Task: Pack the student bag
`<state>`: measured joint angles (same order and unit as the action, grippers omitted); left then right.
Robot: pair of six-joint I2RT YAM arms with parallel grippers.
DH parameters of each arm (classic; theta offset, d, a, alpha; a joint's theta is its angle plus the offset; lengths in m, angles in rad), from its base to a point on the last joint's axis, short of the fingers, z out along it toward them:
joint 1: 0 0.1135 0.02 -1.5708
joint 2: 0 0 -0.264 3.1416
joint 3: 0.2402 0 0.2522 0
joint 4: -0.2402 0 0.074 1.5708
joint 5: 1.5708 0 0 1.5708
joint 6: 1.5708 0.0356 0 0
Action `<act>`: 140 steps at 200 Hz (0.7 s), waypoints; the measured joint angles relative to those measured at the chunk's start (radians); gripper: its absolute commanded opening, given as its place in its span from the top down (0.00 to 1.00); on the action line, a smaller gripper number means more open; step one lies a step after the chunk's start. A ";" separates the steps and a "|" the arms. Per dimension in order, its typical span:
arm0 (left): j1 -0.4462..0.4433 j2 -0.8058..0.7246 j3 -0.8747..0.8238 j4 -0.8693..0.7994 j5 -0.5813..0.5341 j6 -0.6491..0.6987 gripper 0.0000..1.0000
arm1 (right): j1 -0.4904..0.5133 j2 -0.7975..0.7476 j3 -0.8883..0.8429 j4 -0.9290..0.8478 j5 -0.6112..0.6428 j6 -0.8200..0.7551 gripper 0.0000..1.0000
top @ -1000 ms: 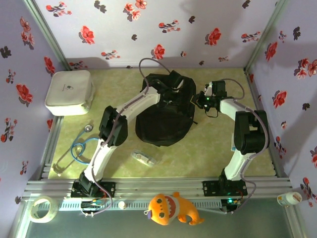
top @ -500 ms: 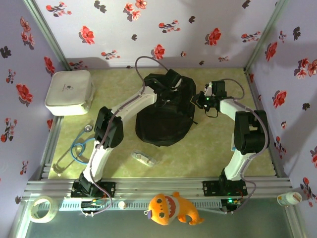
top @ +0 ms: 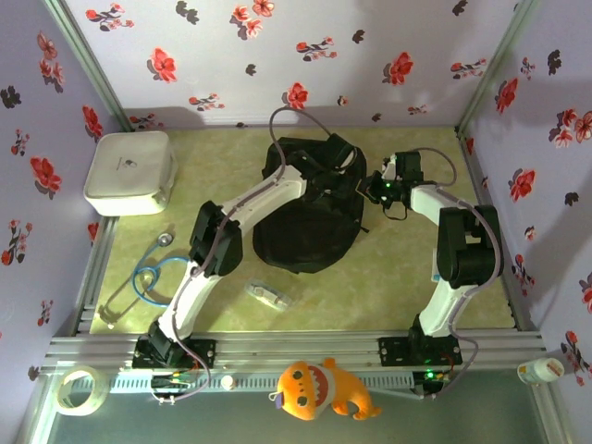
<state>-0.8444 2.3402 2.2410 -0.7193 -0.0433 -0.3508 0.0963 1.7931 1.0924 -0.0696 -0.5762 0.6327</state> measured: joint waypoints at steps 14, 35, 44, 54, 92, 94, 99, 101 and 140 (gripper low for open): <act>0.000 0.019 0.008 -0.001 -0.018 0.008 0.64 | 0.000 -0.001 -0.002 0.002 0.000 0.000 0.91; 0.000 0.039 0.008 -0.003 -0.036 0.015 0.64 | 0.000 -0.006 -0.008 0.007 0.000 0.000 0.91; 0.000 0.046 0.009 -0.006 -0.041 0.017 0.64 | 0.000 -0.009 -0.011 0.007 0.000 0.000 0.91; 0.000 0.050 0.009 -0.009 -0.045 0.017 0.65 | 0.000 -0.009 -0.013 0.008 0.000 0.000 0.91; 0.000 0.052 0.007 -0.017 -0.054 0.018 0.84 | 0.000 -0.009 -0.014 0.011 0.000 0.001 0.91; 0.000 0.052 0.007 -0.017 -0.054 0.017 0.84 | 0.000 -0.009 -0.014 0.011 0.000 0.001 0.91; 0.000 0.052 0.005 -0.018 -0.054 0.017 0.85 | 0.000 -0.009 -0.014 0.011 0.000 0.004 0.91; 0.000 0.052 0.005 -0.018 -0.054 0.017 0.85 | 0.000 -0.009 -0.014 0.011 0.000 0.004 0.91; 0.000 0.052 0.003 -0.019 -0.071 0.018 0.78 | 0.000 -0.009 -0.015 0.013 0.000 0.007 0.91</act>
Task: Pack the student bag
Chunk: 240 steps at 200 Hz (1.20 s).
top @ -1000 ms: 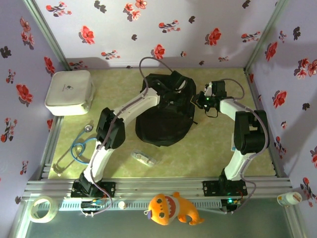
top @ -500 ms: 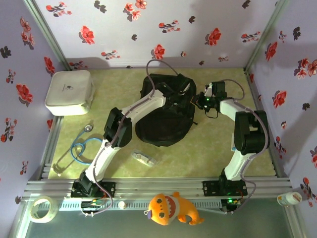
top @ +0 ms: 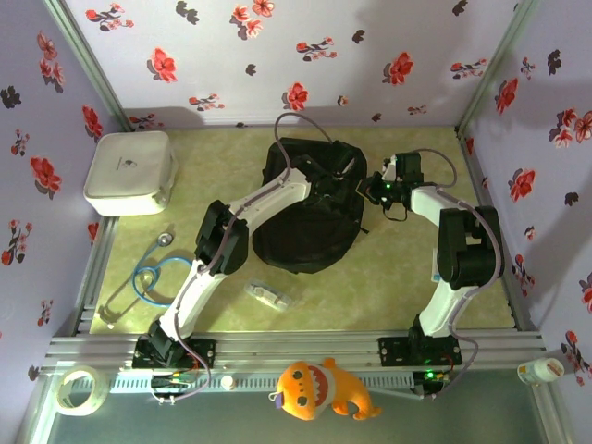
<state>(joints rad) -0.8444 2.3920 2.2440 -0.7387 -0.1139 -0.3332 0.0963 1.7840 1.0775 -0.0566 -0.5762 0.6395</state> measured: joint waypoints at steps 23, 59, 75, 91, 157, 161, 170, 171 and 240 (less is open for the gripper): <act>-0.003 0.001 0.000 -0.005 -0.019 0.011 0.72 | 0.000 0.000 0.000 0.001 0.000 0.000 0.91; -0.008 0.030 0.006 -0.013 -0.064 0.023 0.70 | 0.000 -0.011 -0.013 0.009 -0.008 0.000 0.91; -0.008 0.051 0.018 -0.020 -0.080 0.022 0.71 | 0.000 -0.019 -0.019 0.009 -0.012 0.001 0.92; -0.008 0.067 0.029 -0.024 -0.098 0.021 0.74 | 0.000 -0.023 -0.022 0.015 -0.016 0.001 0.92; -0.012 0.096 0.073 -0.053 -0.137 -0.005 1.00 | 0.000 -0.024 -0.034 0.037 -0.026 0.016 0.92; -0.012 0.096 0.077 -0.057 -0.137 -0.005 1.00 | 0.000 -0.024 -0.034 0.037 -0.026 0.016 0.92; -0.012 0.096 0.085 -0.067 -0.137 -0.005 1.00 | 0.000 -0.024 -0.034 0.036 -0.025 0.016 0.92; -0.012 0.096 0.085 -0.068 -0.137 -0.005 1.00 | 0.000 -0.024 -0.034 0.036 -0.024 0.016 0.92; -0.006 -0.022 0.037 -0.089 -0.080 -0.043 1.00 | 0.001 -0.024 -0.034 0.015 -0.004 0.015 0.92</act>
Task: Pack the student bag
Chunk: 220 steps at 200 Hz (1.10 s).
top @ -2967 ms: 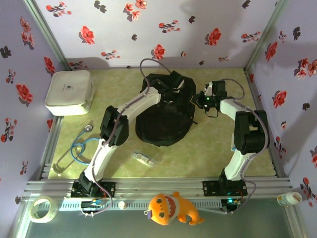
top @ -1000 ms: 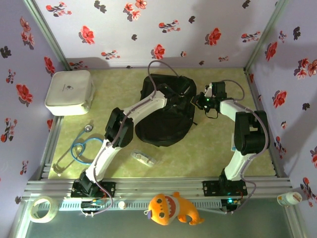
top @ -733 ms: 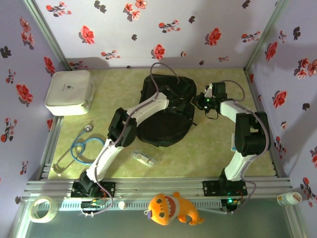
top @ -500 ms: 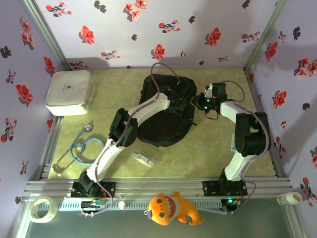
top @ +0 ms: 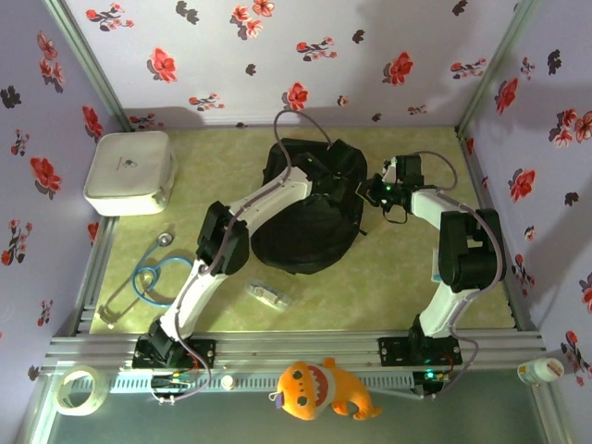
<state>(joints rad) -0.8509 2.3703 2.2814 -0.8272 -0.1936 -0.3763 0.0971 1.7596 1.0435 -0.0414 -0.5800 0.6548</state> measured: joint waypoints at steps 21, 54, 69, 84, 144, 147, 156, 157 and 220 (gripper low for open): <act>0.002 -0.080 -0.048 0.003 0.004 -0.012 1.00 | 0.001 0.000 0.000 -0.002 0.007 0.000 0.92; 0.013 -0.117 -0.076 0.004 0.011 -0.028 1.00 | 0.001 0.000 0.000 -0.001 0.008 0.000 0.92; 0.019 -0.117 -0.091 0.004 0.012 -0.037 1.00 | 0.001 0.000 0.000 -0.003 0.010 -0.001 0.92; 0.025 -0.117 -0.099 0.004 0.013 -0.041 1.00 | 0.001 0.000 0.000 -0.005 0.014 -0.002 0.92; 0.067 -0.144 -0.211 0.027 -0.025 -0.035 1.00 | 0.008 -0.001 0.005 -0.042 0.067 -0.030 0.94; 0.071 -0.148 -0.224 0.031 -0.027 -0.034 1.00 | 0.008 -0.001 0.008 -0.048 0.072 -0.033 0.95; 0.087 -0.164 -0.265 0.039 -0.034 -0.032 1.00 | 0.010 -0.001 0.018 -0.069 0.085 -0.043 0.95; 0.089 -0.166 -0.269 0.040 -0.035 -0.033 1.00 | 0.010 -0.001 0.020 -0.072 0.088 -0.046 0.95; 0.245 -0.333 -0.537 0.119 -0.032 -0.048 1.00 | 0.023 0.057 0.166 -0.186 0.200 -0.148 0.95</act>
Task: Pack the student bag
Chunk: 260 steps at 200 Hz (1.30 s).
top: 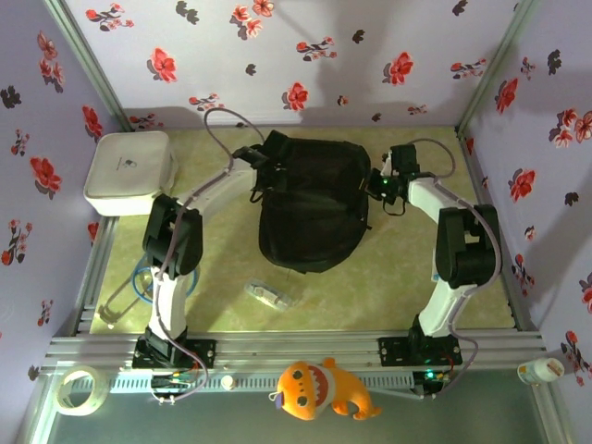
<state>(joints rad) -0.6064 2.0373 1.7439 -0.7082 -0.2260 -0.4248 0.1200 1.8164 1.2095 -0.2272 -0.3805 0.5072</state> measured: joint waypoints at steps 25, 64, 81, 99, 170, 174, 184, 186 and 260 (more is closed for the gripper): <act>-0.007 -0.032 -0.058 0.042 0.018 -0.024 1.00 | 0.001 0.092 0.102 0.007 0.007 -0.028 0.93; -0.010 -0.055 -0.109 0.085 0.080 -0.075 1.00 | 0.004 0.213 0.248 0.045 0.008 -0.047 0.76; -0.007 -0.061 -0.112 0.085 0.093 -0.092 0.88 | 0.004 0.238 0.309 0.048 0.030 -0.047 0.53; 0.008 -0.087 -0.130 0.080 0.103 -0.105 0.68 | 0.004 0.224 0.326 0.047 0.062 -0.053 0.38; 0.180 -0.377 -0.290 0.075 0.111 -0.151 0.34 | 0.192 -0.196 0.080 -0.108 0.230 -0.167 0.17; 0.192 -0.399 -0.308 0.077 0.111 -0.152 0.33 | 0.219 -0.224 0.059 -0.114 0.240 -0.168 0.17; 0.219 -0.448 -0.353 0.078 0.111 -0.154 0.31 | 0.279 -0.281 0.013 -0.127 0.257 -0.174 0.15; 0.224 -0.458 -0.363 0.079 0.111 -0.154 0.30 | 0.288 -0.288 0.006 -0.130 0.260 -0.174 0.15; 0.391 -0.722 -0.670 0.091 0.107 -0.183 0.10 | 0.793 -0.304 -0.138 -0.166 0.379 -0.159 0.14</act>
<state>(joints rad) -0.2153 1.3151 1.0740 -0.6174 -0.1192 -0.6083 0.9134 1.5120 1.0710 -0.3935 -0.0013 0.3485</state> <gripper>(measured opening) 0.874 0.860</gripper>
